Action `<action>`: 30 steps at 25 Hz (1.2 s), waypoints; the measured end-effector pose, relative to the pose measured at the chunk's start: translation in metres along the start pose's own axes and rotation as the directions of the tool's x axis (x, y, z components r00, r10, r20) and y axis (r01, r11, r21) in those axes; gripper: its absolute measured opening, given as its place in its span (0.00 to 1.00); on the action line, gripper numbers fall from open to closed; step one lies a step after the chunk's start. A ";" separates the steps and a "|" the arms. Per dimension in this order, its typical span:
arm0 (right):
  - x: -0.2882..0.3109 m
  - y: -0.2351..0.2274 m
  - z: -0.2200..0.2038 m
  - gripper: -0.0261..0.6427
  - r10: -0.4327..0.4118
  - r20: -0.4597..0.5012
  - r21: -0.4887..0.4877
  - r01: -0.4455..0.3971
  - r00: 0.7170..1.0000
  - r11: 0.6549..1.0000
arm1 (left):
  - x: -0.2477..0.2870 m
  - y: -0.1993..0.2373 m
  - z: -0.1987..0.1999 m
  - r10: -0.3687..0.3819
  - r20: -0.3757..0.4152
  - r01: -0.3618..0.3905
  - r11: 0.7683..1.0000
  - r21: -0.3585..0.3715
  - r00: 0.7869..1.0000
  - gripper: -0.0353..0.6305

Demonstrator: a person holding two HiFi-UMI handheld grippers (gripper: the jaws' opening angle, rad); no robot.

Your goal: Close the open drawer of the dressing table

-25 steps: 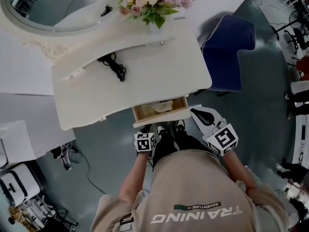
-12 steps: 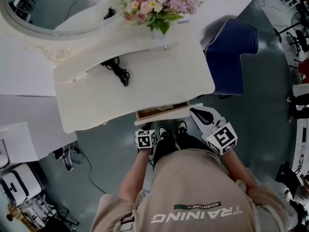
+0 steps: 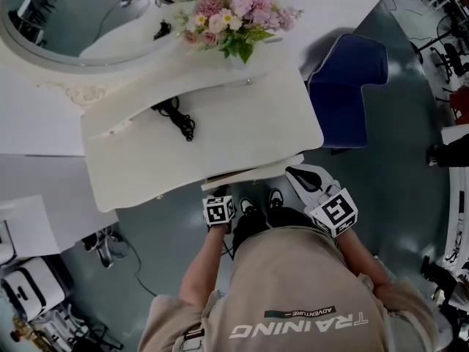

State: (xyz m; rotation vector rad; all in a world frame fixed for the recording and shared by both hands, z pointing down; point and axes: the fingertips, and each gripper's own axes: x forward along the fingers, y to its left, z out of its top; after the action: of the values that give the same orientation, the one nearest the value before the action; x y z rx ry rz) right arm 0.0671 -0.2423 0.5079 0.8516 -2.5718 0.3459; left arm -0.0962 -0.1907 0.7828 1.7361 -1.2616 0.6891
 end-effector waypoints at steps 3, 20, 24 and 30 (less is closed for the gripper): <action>-0.001 -0.006 -0.002 0.04 -0.015 -0.011 0.006 0.015 1.000 1.000 | 0.003 0.003 0.009 -0.002 0.018 0.002 1.000 -0.017 1.000 0.08; 0.000 -0.003 -0.012 0.04 -0.046 -0.030 0.029 0.046 0.999 0.999 | 0.019 0.020 0.038 -0.012 0.077 0.018 0.997 -0.078 0.997 0.08; -0.006 0.002 -0.015 0.04 -0.051 -0.020 0.031 0.052 0.998 0.998 | 0.021 0.021 0.039 -0.026 0.083 0.033 0.996 -0.084 0.996 0.08; -0.022 0.005 -0.025 0.04 -0.084 -0.023 0.041 0.085 0.996 0.996 | 0.002 0.009 0.023 -0.040 0.078 0.045 0.997 -0.056 0.996 0.08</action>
State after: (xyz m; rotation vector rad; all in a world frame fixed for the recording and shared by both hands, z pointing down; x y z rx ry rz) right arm 0.0874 -0.2181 0.5198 0.9631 -2.5084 0.3829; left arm -0.1047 -0.2133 0.7760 1.7509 -1.2808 0.5604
